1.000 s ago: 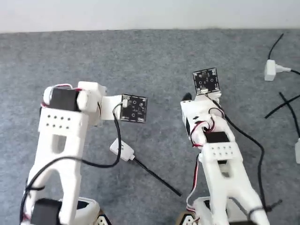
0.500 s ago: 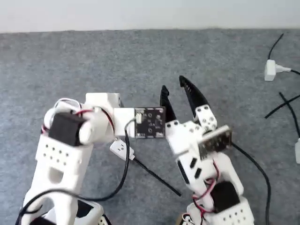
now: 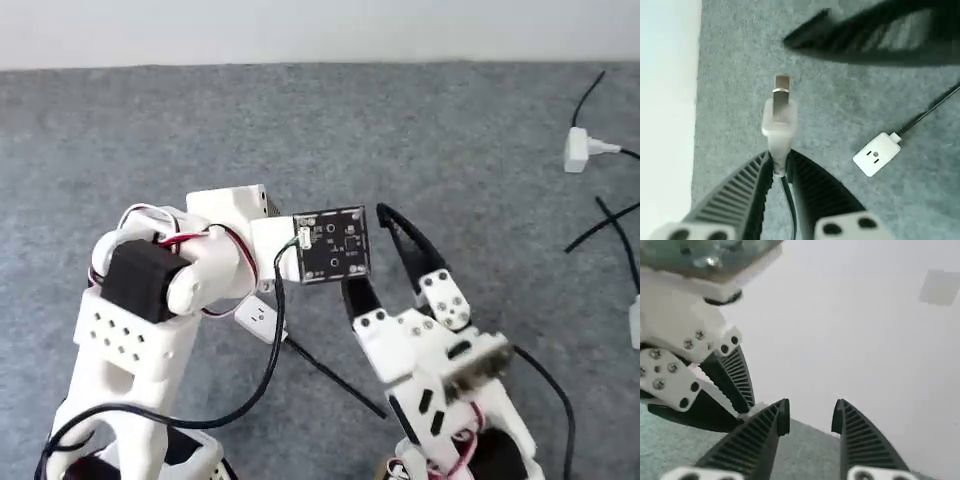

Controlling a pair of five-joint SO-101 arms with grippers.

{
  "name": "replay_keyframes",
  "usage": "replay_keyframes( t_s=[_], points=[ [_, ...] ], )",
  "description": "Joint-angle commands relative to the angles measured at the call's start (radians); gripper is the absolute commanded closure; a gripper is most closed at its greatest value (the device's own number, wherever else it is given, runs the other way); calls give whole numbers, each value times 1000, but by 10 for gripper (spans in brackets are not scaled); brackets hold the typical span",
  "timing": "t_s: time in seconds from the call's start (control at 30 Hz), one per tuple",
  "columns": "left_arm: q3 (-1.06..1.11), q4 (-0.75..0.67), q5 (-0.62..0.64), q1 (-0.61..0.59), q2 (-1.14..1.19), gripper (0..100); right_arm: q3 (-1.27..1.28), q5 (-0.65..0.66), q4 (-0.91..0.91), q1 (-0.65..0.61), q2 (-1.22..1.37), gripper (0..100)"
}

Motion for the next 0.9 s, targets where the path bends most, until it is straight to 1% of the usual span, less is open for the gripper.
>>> replay_keyframes(
  t_s=[0.0, 0.13, 0.2, 0.3, 0.47, 0.67, 0.87],
  points=[
    [-47, -17, 25, 20, 3, 989, -18, -2, 24, -8, -25, 837],
    [-42, -14, 29, 49, 9, 989, -34, -43, 24, -8, -21, 837],
    [-42, -11, 34, 72, 3, 989, -31, -44, 24, -8, -18, 837],
    [-45, -11, 75, 112, 5, 989, -25, -41, 24, -7, -12, 837],
    [-45, 0, 80, 121, 2, 989, -21, -40, 25, -1, -12, 837],
    [-64, 34, 80, 157, 0, 989, 43, -37, 15, 4, -13, 837],
    [-145, 91, 97, 189, 0, 989, 58, -41, 13, 81, -12, 837]
  ],
)
